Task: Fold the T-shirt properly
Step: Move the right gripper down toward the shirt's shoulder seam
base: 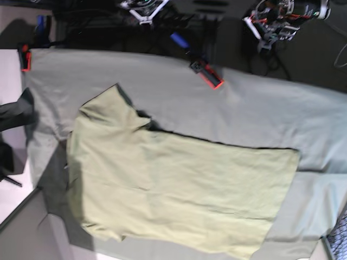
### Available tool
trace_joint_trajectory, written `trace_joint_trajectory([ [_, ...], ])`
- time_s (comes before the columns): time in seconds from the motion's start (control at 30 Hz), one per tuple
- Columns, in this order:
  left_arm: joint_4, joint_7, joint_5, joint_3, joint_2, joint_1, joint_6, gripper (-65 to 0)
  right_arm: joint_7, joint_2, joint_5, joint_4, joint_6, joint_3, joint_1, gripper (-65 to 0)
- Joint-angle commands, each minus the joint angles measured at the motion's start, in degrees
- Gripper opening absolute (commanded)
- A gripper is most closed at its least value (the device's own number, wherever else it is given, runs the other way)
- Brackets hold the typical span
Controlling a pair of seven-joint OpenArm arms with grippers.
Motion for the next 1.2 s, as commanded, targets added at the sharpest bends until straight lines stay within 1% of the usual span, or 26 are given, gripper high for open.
trace_joint_trajectory([
  [0.0, 1.3, -0.2, 0.0, 0.1, -0.9, 1.0, -0.7, -39.4, 0.2, 0.8, 0.0, 1.2, 1.8, 0.0, -1.0, -44.2],
  [0.03, 2.7, -0.4, -0.5, 0.1, -1.5, 2.0, -1.1, -39.4, 0.2, 1.0, 0.0, 2.1, 2.1, 0.0, -1.8, -44.2],
  [0.07, 4.2, -0.8, -1.7, 0.1, -2.2, 3.2, -2.8, -39.4, 0.2, 1.2, -0.2, 3.1, 2.5, 0.1, -2.5, -44.2],
  [0.17, 9.7, -2.2, -7.1, 0.1, -4.6, 7.7, -12.7, -39.4, 0.2, 2.0, -0.6, 6.8, 4.3, 0.0, -5.4, -44.2],
  [0.27, 17.4, -3.4, -12.1, 0.1, -7.0, 13.4, -20.7, -39.4, 0.2, 3.0, -0.3, 12.6, 5.4, 0.0, -10.0, -44.2],
  [0.33, 24.0, -3.4, -16.0, 0.1, -8.5, 17.7, -25.6, -39.4, 0.2, 3.7, 1.0, 17.7, 5.6, 0.0, -13.9, -44.2],
  [0.47, 39.2, -3.4, -23.1, -1.0, -11.2, 26.8, -25.8, -39.4, 0.2, 6.1, 2.2, 29.9, 5.6, 0.1, -23.1, -44.2],
  [0.57, 51.1, -3.3, -26.0, -2.7, -12.9, 33.7, -25.8, -39.4, 0.2, 8.3, 2.2, 38.9, 5.5, 0.1, -29.9, -44.2],
  [0.67, 62.4, -2.9, -28.9, -4.6, -14.4, 40.1, -25.8, -39.4, 0.2, 10.9, 4.5, 46.9, 5.3, 0.3, -35.5, -44.2],
  [0.73, 69.5, -2.1, -30.6, -6.1, -15.0, 43.8, -25.8, -39.4, -1.2, 12.4, 5.7, 52.1, 5.3, 1.1, -38.7, -44.2],
  [0.8, 76.5, 0.2, -32.8, -8.1, -15.1, 46.8, -25.8, -39.3, -3.3, 13.6, 6.8, 57.5, 5.3, 2.5, -41.5, -44.2],
  [0.87, 83.1, 3.7, -35.8, -10.3, -15.1, 48.8, -25.8, -39.3, -5.1, 14.5, 8.5, 63.1, 5.3, 4.6, -44.1, -44.2],
  [0.93, 89.5, 7.8, -40.3, -12.8, -15.5, 50.3, -25.8, -38.4, -6.8, 15.1, 11.8, 68.9, 5.3, 7.5, -46.5, -44.2],
  [1.03, 98.2, 13.4, -48.5, -17.4, -17.0, 52.3, -25.8, -31.5, -9.5, 15.2, 18.4, 77.0, 5.3, 13.4, -49.3, -44.2],
  [1.1, 102.9, 14.6, -51.6, -20.3, -18.6, 53.2, -25.8, -30.1, -11.7, 15.2, 22.7, 81.7, 5.3, 17.5, -49.7, -44.2],
  [1.17, 106.0, 14.6, -52.8, -22.6, -20.5, 53.2, -25.8, -30.1, -13.3, 15.2, 26.7, 85.5, 5.3, 21.8, -49.2, -44.2],
])
